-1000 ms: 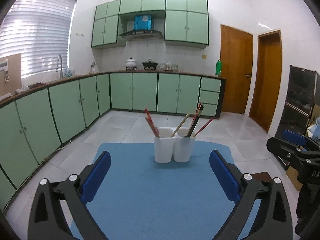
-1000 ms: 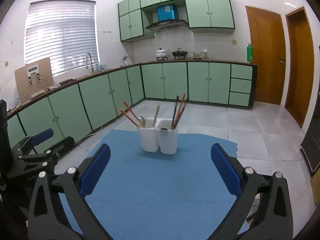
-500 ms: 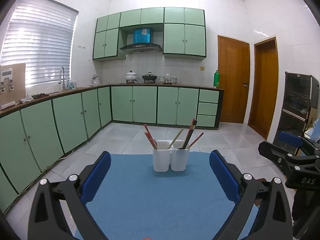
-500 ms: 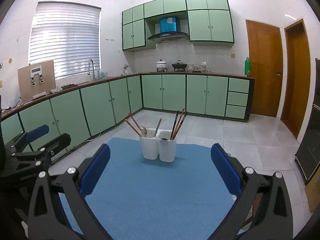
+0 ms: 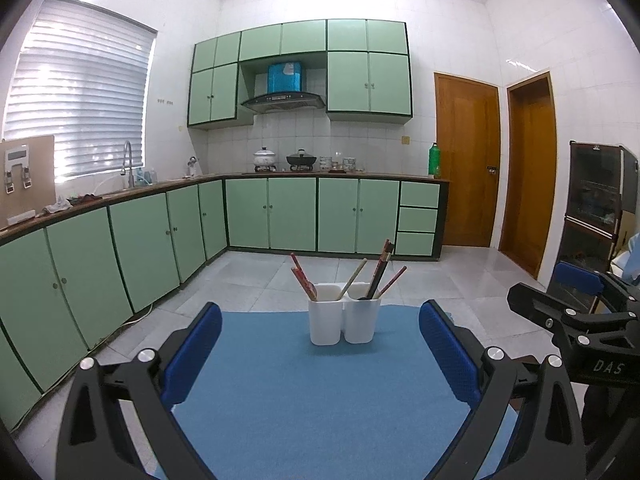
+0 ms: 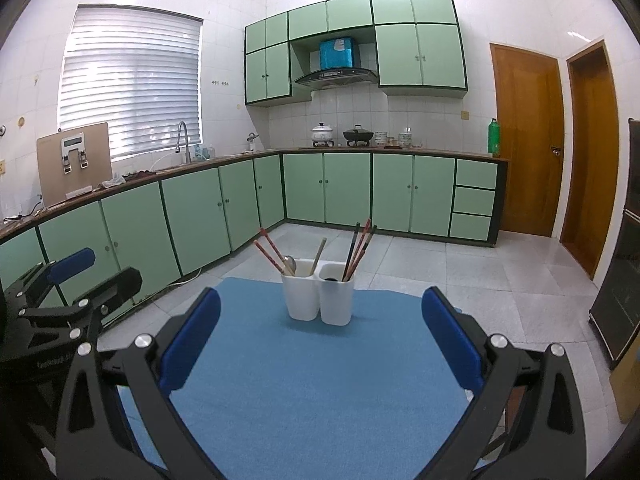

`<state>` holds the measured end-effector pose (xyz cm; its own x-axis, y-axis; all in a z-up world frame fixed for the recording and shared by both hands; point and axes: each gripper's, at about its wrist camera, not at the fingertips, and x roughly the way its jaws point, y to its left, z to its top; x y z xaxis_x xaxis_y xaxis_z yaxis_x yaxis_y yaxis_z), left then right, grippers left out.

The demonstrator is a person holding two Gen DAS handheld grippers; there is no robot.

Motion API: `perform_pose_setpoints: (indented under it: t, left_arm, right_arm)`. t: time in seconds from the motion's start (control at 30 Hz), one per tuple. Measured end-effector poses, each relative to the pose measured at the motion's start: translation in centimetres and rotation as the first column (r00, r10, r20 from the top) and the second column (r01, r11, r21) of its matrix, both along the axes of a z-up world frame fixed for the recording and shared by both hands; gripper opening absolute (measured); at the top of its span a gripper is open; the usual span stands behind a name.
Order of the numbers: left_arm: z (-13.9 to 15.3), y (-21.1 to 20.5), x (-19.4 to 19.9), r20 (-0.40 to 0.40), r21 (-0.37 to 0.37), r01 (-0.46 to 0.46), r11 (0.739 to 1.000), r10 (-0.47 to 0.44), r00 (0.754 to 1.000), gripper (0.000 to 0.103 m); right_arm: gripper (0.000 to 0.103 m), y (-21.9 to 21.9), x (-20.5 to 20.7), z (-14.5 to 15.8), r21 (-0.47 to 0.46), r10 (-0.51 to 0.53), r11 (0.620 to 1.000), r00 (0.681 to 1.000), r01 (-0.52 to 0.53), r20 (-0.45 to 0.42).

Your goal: Organize utensils

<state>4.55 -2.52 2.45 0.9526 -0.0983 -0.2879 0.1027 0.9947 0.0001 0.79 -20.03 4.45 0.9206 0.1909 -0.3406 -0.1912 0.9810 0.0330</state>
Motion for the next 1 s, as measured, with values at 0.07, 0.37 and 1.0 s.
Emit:
perform_pose_setpoints:
  t: [0.07,0.37,1.0]
  left_arm:
    - [-0.05,-0.06,-0.07,0.0,0.002,0.0,1.0,0.0,1.0,0.097]
    - [-0.03,-0.2,0.0,-0.001,0.005,0.0,1.0,0.0,1.0,0.097]
    - [-0.02,-0.18,0.03,0.0,0.008,-0.005,1.0,0.005,1.0,0.097]
  right_arm:
    - [0.098,-0.02,-0.01,0.0,0.001,-0.003,1.0,1.0,0.003,0.0]
    - [0.098,0.01,-0.09,0.07,0.002,-0.001,1.0,1.0,0.001,0.002]
    - [0.098,-0.17,-0.06,-0.06,0.005,0.004,1.0,1.0,-0.004,-0.001]
